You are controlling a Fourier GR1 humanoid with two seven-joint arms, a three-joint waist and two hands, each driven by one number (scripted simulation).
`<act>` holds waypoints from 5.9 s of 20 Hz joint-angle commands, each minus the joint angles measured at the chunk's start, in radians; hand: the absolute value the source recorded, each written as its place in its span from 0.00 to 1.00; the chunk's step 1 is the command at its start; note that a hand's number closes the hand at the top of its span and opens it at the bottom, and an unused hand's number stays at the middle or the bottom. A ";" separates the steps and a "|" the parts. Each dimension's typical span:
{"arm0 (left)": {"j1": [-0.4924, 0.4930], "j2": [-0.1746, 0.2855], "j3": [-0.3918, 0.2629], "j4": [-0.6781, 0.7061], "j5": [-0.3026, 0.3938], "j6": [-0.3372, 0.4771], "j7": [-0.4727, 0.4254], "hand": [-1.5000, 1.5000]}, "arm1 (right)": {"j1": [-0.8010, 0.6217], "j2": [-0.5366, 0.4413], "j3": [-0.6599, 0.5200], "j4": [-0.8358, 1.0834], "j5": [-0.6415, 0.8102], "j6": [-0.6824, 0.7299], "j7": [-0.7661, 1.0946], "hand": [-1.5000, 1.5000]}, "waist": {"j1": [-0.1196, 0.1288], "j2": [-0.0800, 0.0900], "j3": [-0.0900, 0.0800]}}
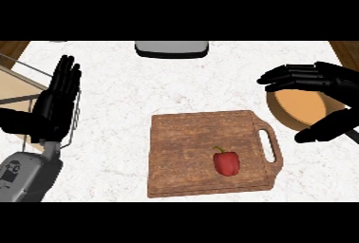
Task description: Pick the bell pepper from the cutting board and place it in the pot
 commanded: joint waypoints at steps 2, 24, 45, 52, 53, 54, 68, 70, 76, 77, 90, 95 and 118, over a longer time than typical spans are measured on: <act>-0.014 0.011 0.052 0.023 0.011 -0.026 -0.004 0.50 | -0.022 -0.073 0.060 -0.063 0.156 0.029 -0.038 0.00 | -0.022 -0.003 -0.001; 0.019 -0.104 0.059 0.021 -0.111 -0.039 -0.001 0.50 | 0.096 0.141 0.249 -0.284 0.540 0.196 0.393 0.00 | -0.025 -0.002 0.000; -0.038 -0.104 0.226 0.011 -0.144 -0.158 0.096 0.50 | 0.273 0.398 0.280 -0.226 0.925 0.039 0.383 0.00 | -0.026 -0.003 0.000; 0.032 -0.197 0.174 -0.051 -0.238 -0.114 0.071 0.50 | 0.249 0.449 0.258 -0.048 1.006 -0.039 0.240 0.00 | -0.023 -0.003 0.000; -0.045 -0.184 0.188 -0.018 -0.231 -0.118 0.121 0.50 | 0.174 0.518 0.252 0.051 1.020 -0.042 0.251 0.00 | -0.021 -0.002 0.000; 0.032 -0.159 0.204 -0.104 -0.216 -0.141 0.143 0.50 | 0.228 0.525 0.277 0.009 1.044 -0.040 0.276 0.00 | -0.020 -0.003 0.000; 0.015 -0.195 0.238 -0.041 -0.229 -0.184 0.093 0.50 | 0.243 0.618 0.355 0.143 1.170 -0.199 0.119 1.00 | -0.020 -0.002 0.000; 0.007 -0.173 0.256 -0.043 -0.235 -0.200 0.111 0.50 | 0.244 0.553 0.299 0.128 1.172 -0.221 0.060 1.00 | -0.021 -0.003 0.000; 0.054 -0.193 0.259 -0.097 -0.235 -0.195 0.119 0.50 | 0.343 0.539 0.280 -0.174 1.200 -0.194 0.153 1.00 | -0.030 -0.007 0.000; 0.059 -0.201 0.250 -0.086 -0.262 -0.175 0.109 0.50 | 0.329 0.500 0.225 -0.200 1.165 -0.193 0.117 1.00 | -0.031 -0.006 0.000; 0.016 -0.189 0.257 -0.057 -0.244 -0.205 0.104 0.50 | 0.107 0.775 -0.219 -0.109 1.251 -0.298 1.025 1.00 | 0.001 0.002 -0.005; 0.001 -0.203 0.228 -0.052 -0.245 -0.219 0.113 0.50 | -0.057 0.776 -0.286 -0.103 1.378 -0.402 1.385 1.00 | 0.041 0.005 -0.006; -0.007 -0.198 0.269 -0.064 -0.245 -0.197 0.160 0.50 | -0.343 0.710 -0.502 0.124 1.643 -0.437 1.818 1.00 | -0.024 -0.004 0.000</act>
